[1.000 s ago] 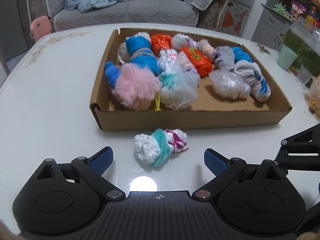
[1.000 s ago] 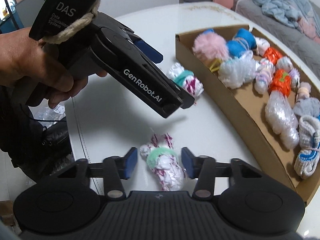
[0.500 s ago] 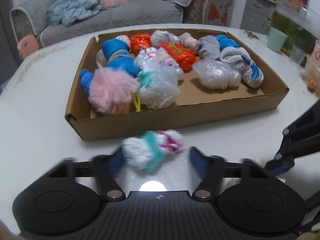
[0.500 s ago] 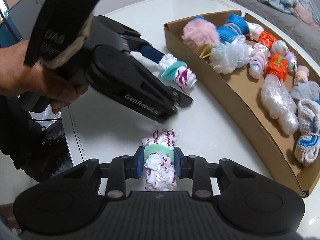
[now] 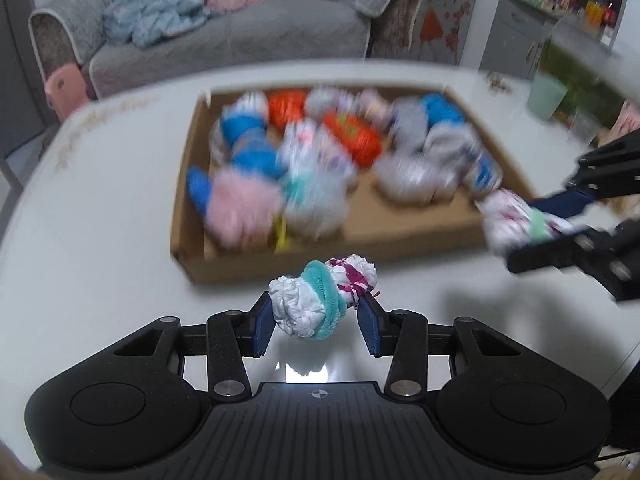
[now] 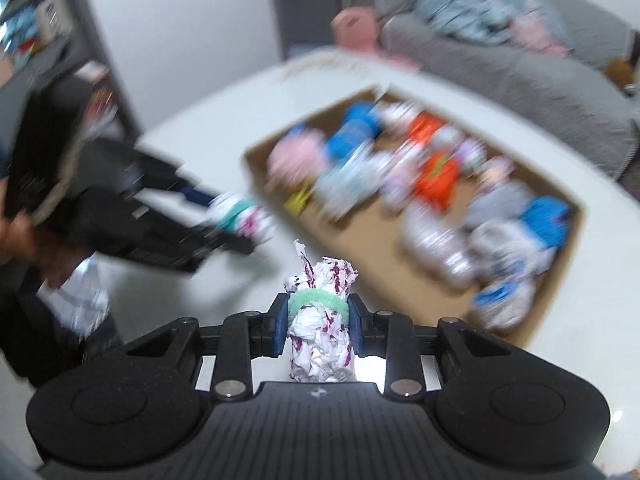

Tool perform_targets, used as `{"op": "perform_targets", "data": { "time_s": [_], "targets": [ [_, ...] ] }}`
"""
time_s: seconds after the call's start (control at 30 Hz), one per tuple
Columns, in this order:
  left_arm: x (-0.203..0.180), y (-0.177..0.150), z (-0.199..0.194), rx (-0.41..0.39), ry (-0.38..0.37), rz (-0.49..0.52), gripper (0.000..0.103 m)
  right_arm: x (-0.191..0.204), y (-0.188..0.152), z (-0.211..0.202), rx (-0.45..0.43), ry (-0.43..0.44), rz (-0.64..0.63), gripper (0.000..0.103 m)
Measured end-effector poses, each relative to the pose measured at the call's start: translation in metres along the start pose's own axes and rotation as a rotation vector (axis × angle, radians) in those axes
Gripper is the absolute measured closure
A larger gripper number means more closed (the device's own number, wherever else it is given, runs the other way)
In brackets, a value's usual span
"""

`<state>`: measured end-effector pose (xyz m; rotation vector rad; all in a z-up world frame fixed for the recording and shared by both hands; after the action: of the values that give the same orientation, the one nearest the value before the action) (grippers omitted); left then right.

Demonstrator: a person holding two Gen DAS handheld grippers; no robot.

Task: Organize objects
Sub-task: 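Carry white-teal roll into box with left gripper while right gripper carries white-pink roll in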

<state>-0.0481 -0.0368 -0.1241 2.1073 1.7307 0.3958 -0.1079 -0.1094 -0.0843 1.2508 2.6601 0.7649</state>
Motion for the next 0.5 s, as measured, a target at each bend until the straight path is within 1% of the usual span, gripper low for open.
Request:
{"op": "perform_targets", "data": {
  "time_s": [0.1, 0.2, 0.27, 0.37, 0.47, 0.5],
  "targets": [
    [-0.003, 0.030, -0.032, -0.068, -0.024, -0.024, 0.053, -0.017, 0.018, -0.023, -0.100, -0.039, 0.048, 0.076],
    [-0.005, 0.056, -0.054, -0.111, -0.034, -0.029, 0.053, -0.024, 0.031, -0.039, -0.175, -0.051, 0.072, 0.076],
    [-0.007, 0.068, -0.061, -0.119, -0.042, -0.032, 0.053, -0.030, 0.037, -0.042, -0.197, -0.057, 0.071, 0.076],
    [-0.010, 0.081, -0.064, -0.113, -0.009, 0.027, 0.053, -0.033, 0.043, -0.042, -0.208, -0.066, 0.069, 0.076],
    [-0.011, 0.090, -0.063, -0.094, -0.012, 0.049, 0.053, -0.038, 0.048, -0.041, -0.221, -0.071, 0.075, 0.076],
    [-0.012, 0.093, -0.061, -0.090, -0.006, 0.072, 0.053, -0.038, 0.048, -0.041, -0.225, -0.072, 0.078, 0.076]
  ]
}}
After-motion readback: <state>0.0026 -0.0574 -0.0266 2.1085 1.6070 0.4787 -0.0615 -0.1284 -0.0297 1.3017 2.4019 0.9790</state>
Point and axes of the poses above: each gripper's, at about its wrist camera, not at the fingertips, and z roughly the way its jaws point, x to its left, y to its top, the point moved 7 cm from there along z, roughly the way its jaws point, and after that the axes turned 9 degrees about x, right-handed, at the moved point
